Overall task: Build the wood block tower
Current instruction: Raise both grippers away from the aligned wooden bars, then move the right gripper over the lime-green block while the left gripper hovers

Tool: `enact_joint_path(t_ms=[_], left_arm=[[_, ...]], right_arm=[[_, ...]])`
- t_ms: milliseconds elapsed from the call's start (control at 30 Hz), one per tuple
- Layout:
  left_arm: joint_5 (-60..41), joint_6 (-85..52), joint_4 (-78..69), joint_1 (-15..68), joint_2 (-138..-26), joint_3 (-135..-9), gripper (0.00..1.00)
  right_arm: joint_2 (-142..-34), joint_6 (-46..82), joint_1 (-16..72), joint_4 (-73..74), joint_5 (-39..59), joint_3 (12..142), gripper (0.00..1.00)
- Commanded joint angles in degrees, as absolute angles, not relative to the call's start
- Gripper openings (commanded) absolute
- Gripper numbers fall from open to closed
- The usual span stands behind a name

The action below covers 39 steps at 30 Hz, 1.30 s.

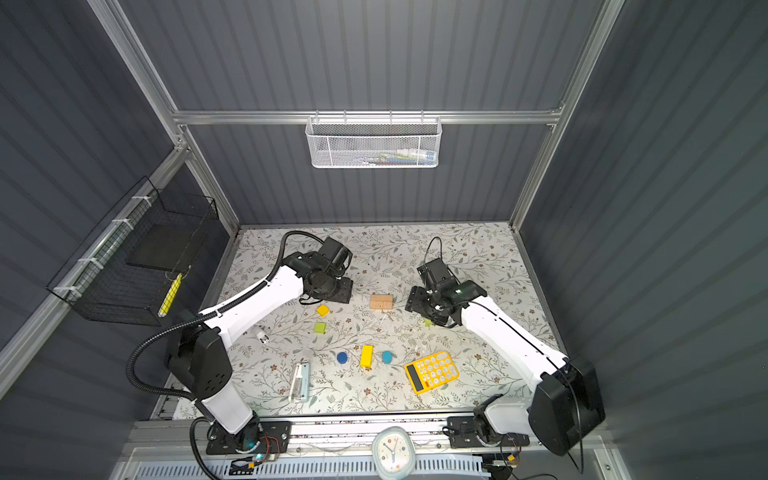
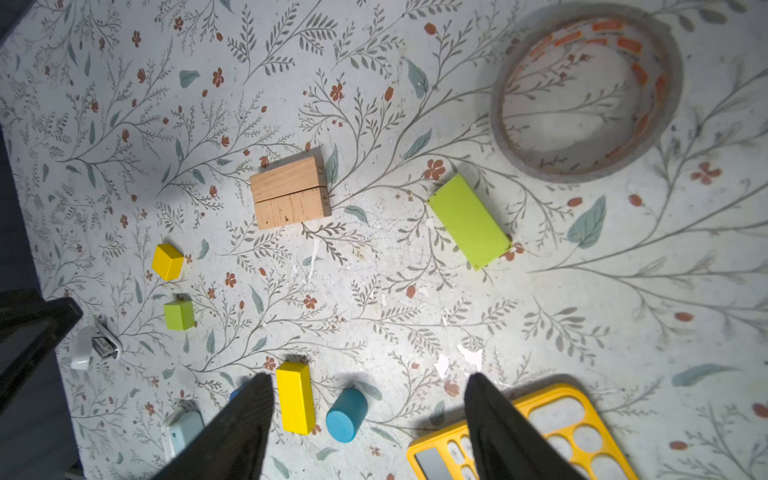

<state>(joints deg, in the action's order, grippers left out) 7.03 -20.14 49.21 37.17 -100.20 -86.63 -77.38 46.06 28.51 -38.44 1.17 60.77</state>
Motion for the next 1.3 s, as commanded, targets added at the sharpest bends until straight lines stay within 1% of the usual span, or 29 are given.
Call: enact_joint_path(t_ms=[0,33,167,200,467,733,1267], left_arm=[[4.26,-18.39,52.45,36.61,-104.21,-90.94,0.75],[4.22,-18.16,53.38,36.48,-105.49,-92.37,0.79],[3.74,-17.53,55.69,35.84,-109.21,-97.03,0.87],[3.69,-17.49,56.0,35.71,-109.79,-97.81,0.89],[3.34,-18.13,56.84,34.46,-111.17,-98.59,0.94],[2.29,-18.19,57.66,33.49,-112.03,-99.18,0.94],[1.76,-19.16,56.55,33.22,-111.26,-96.44,0.95]], right_arm=[[-80.85,44.67,27.09,-40.49,2.48,63.54,0.84],[-81.95,44.44,26.73,-40.51,3.13,64.29,0.86],[-85.24,43.27,25.64,-40.72,4.94,66.45,0.99],[-85.92,43.01,25.36,-40.84,5.2,66.66,0.99],[-88.59,42.34,23.99,-40.37,6.28,67.16,0.99],[-88.35,44.12,23.95,-38.25,7.04,64.83,0.99],[-87.99,45.56,23.97,-38.23,6.89,63.13,0.99]])
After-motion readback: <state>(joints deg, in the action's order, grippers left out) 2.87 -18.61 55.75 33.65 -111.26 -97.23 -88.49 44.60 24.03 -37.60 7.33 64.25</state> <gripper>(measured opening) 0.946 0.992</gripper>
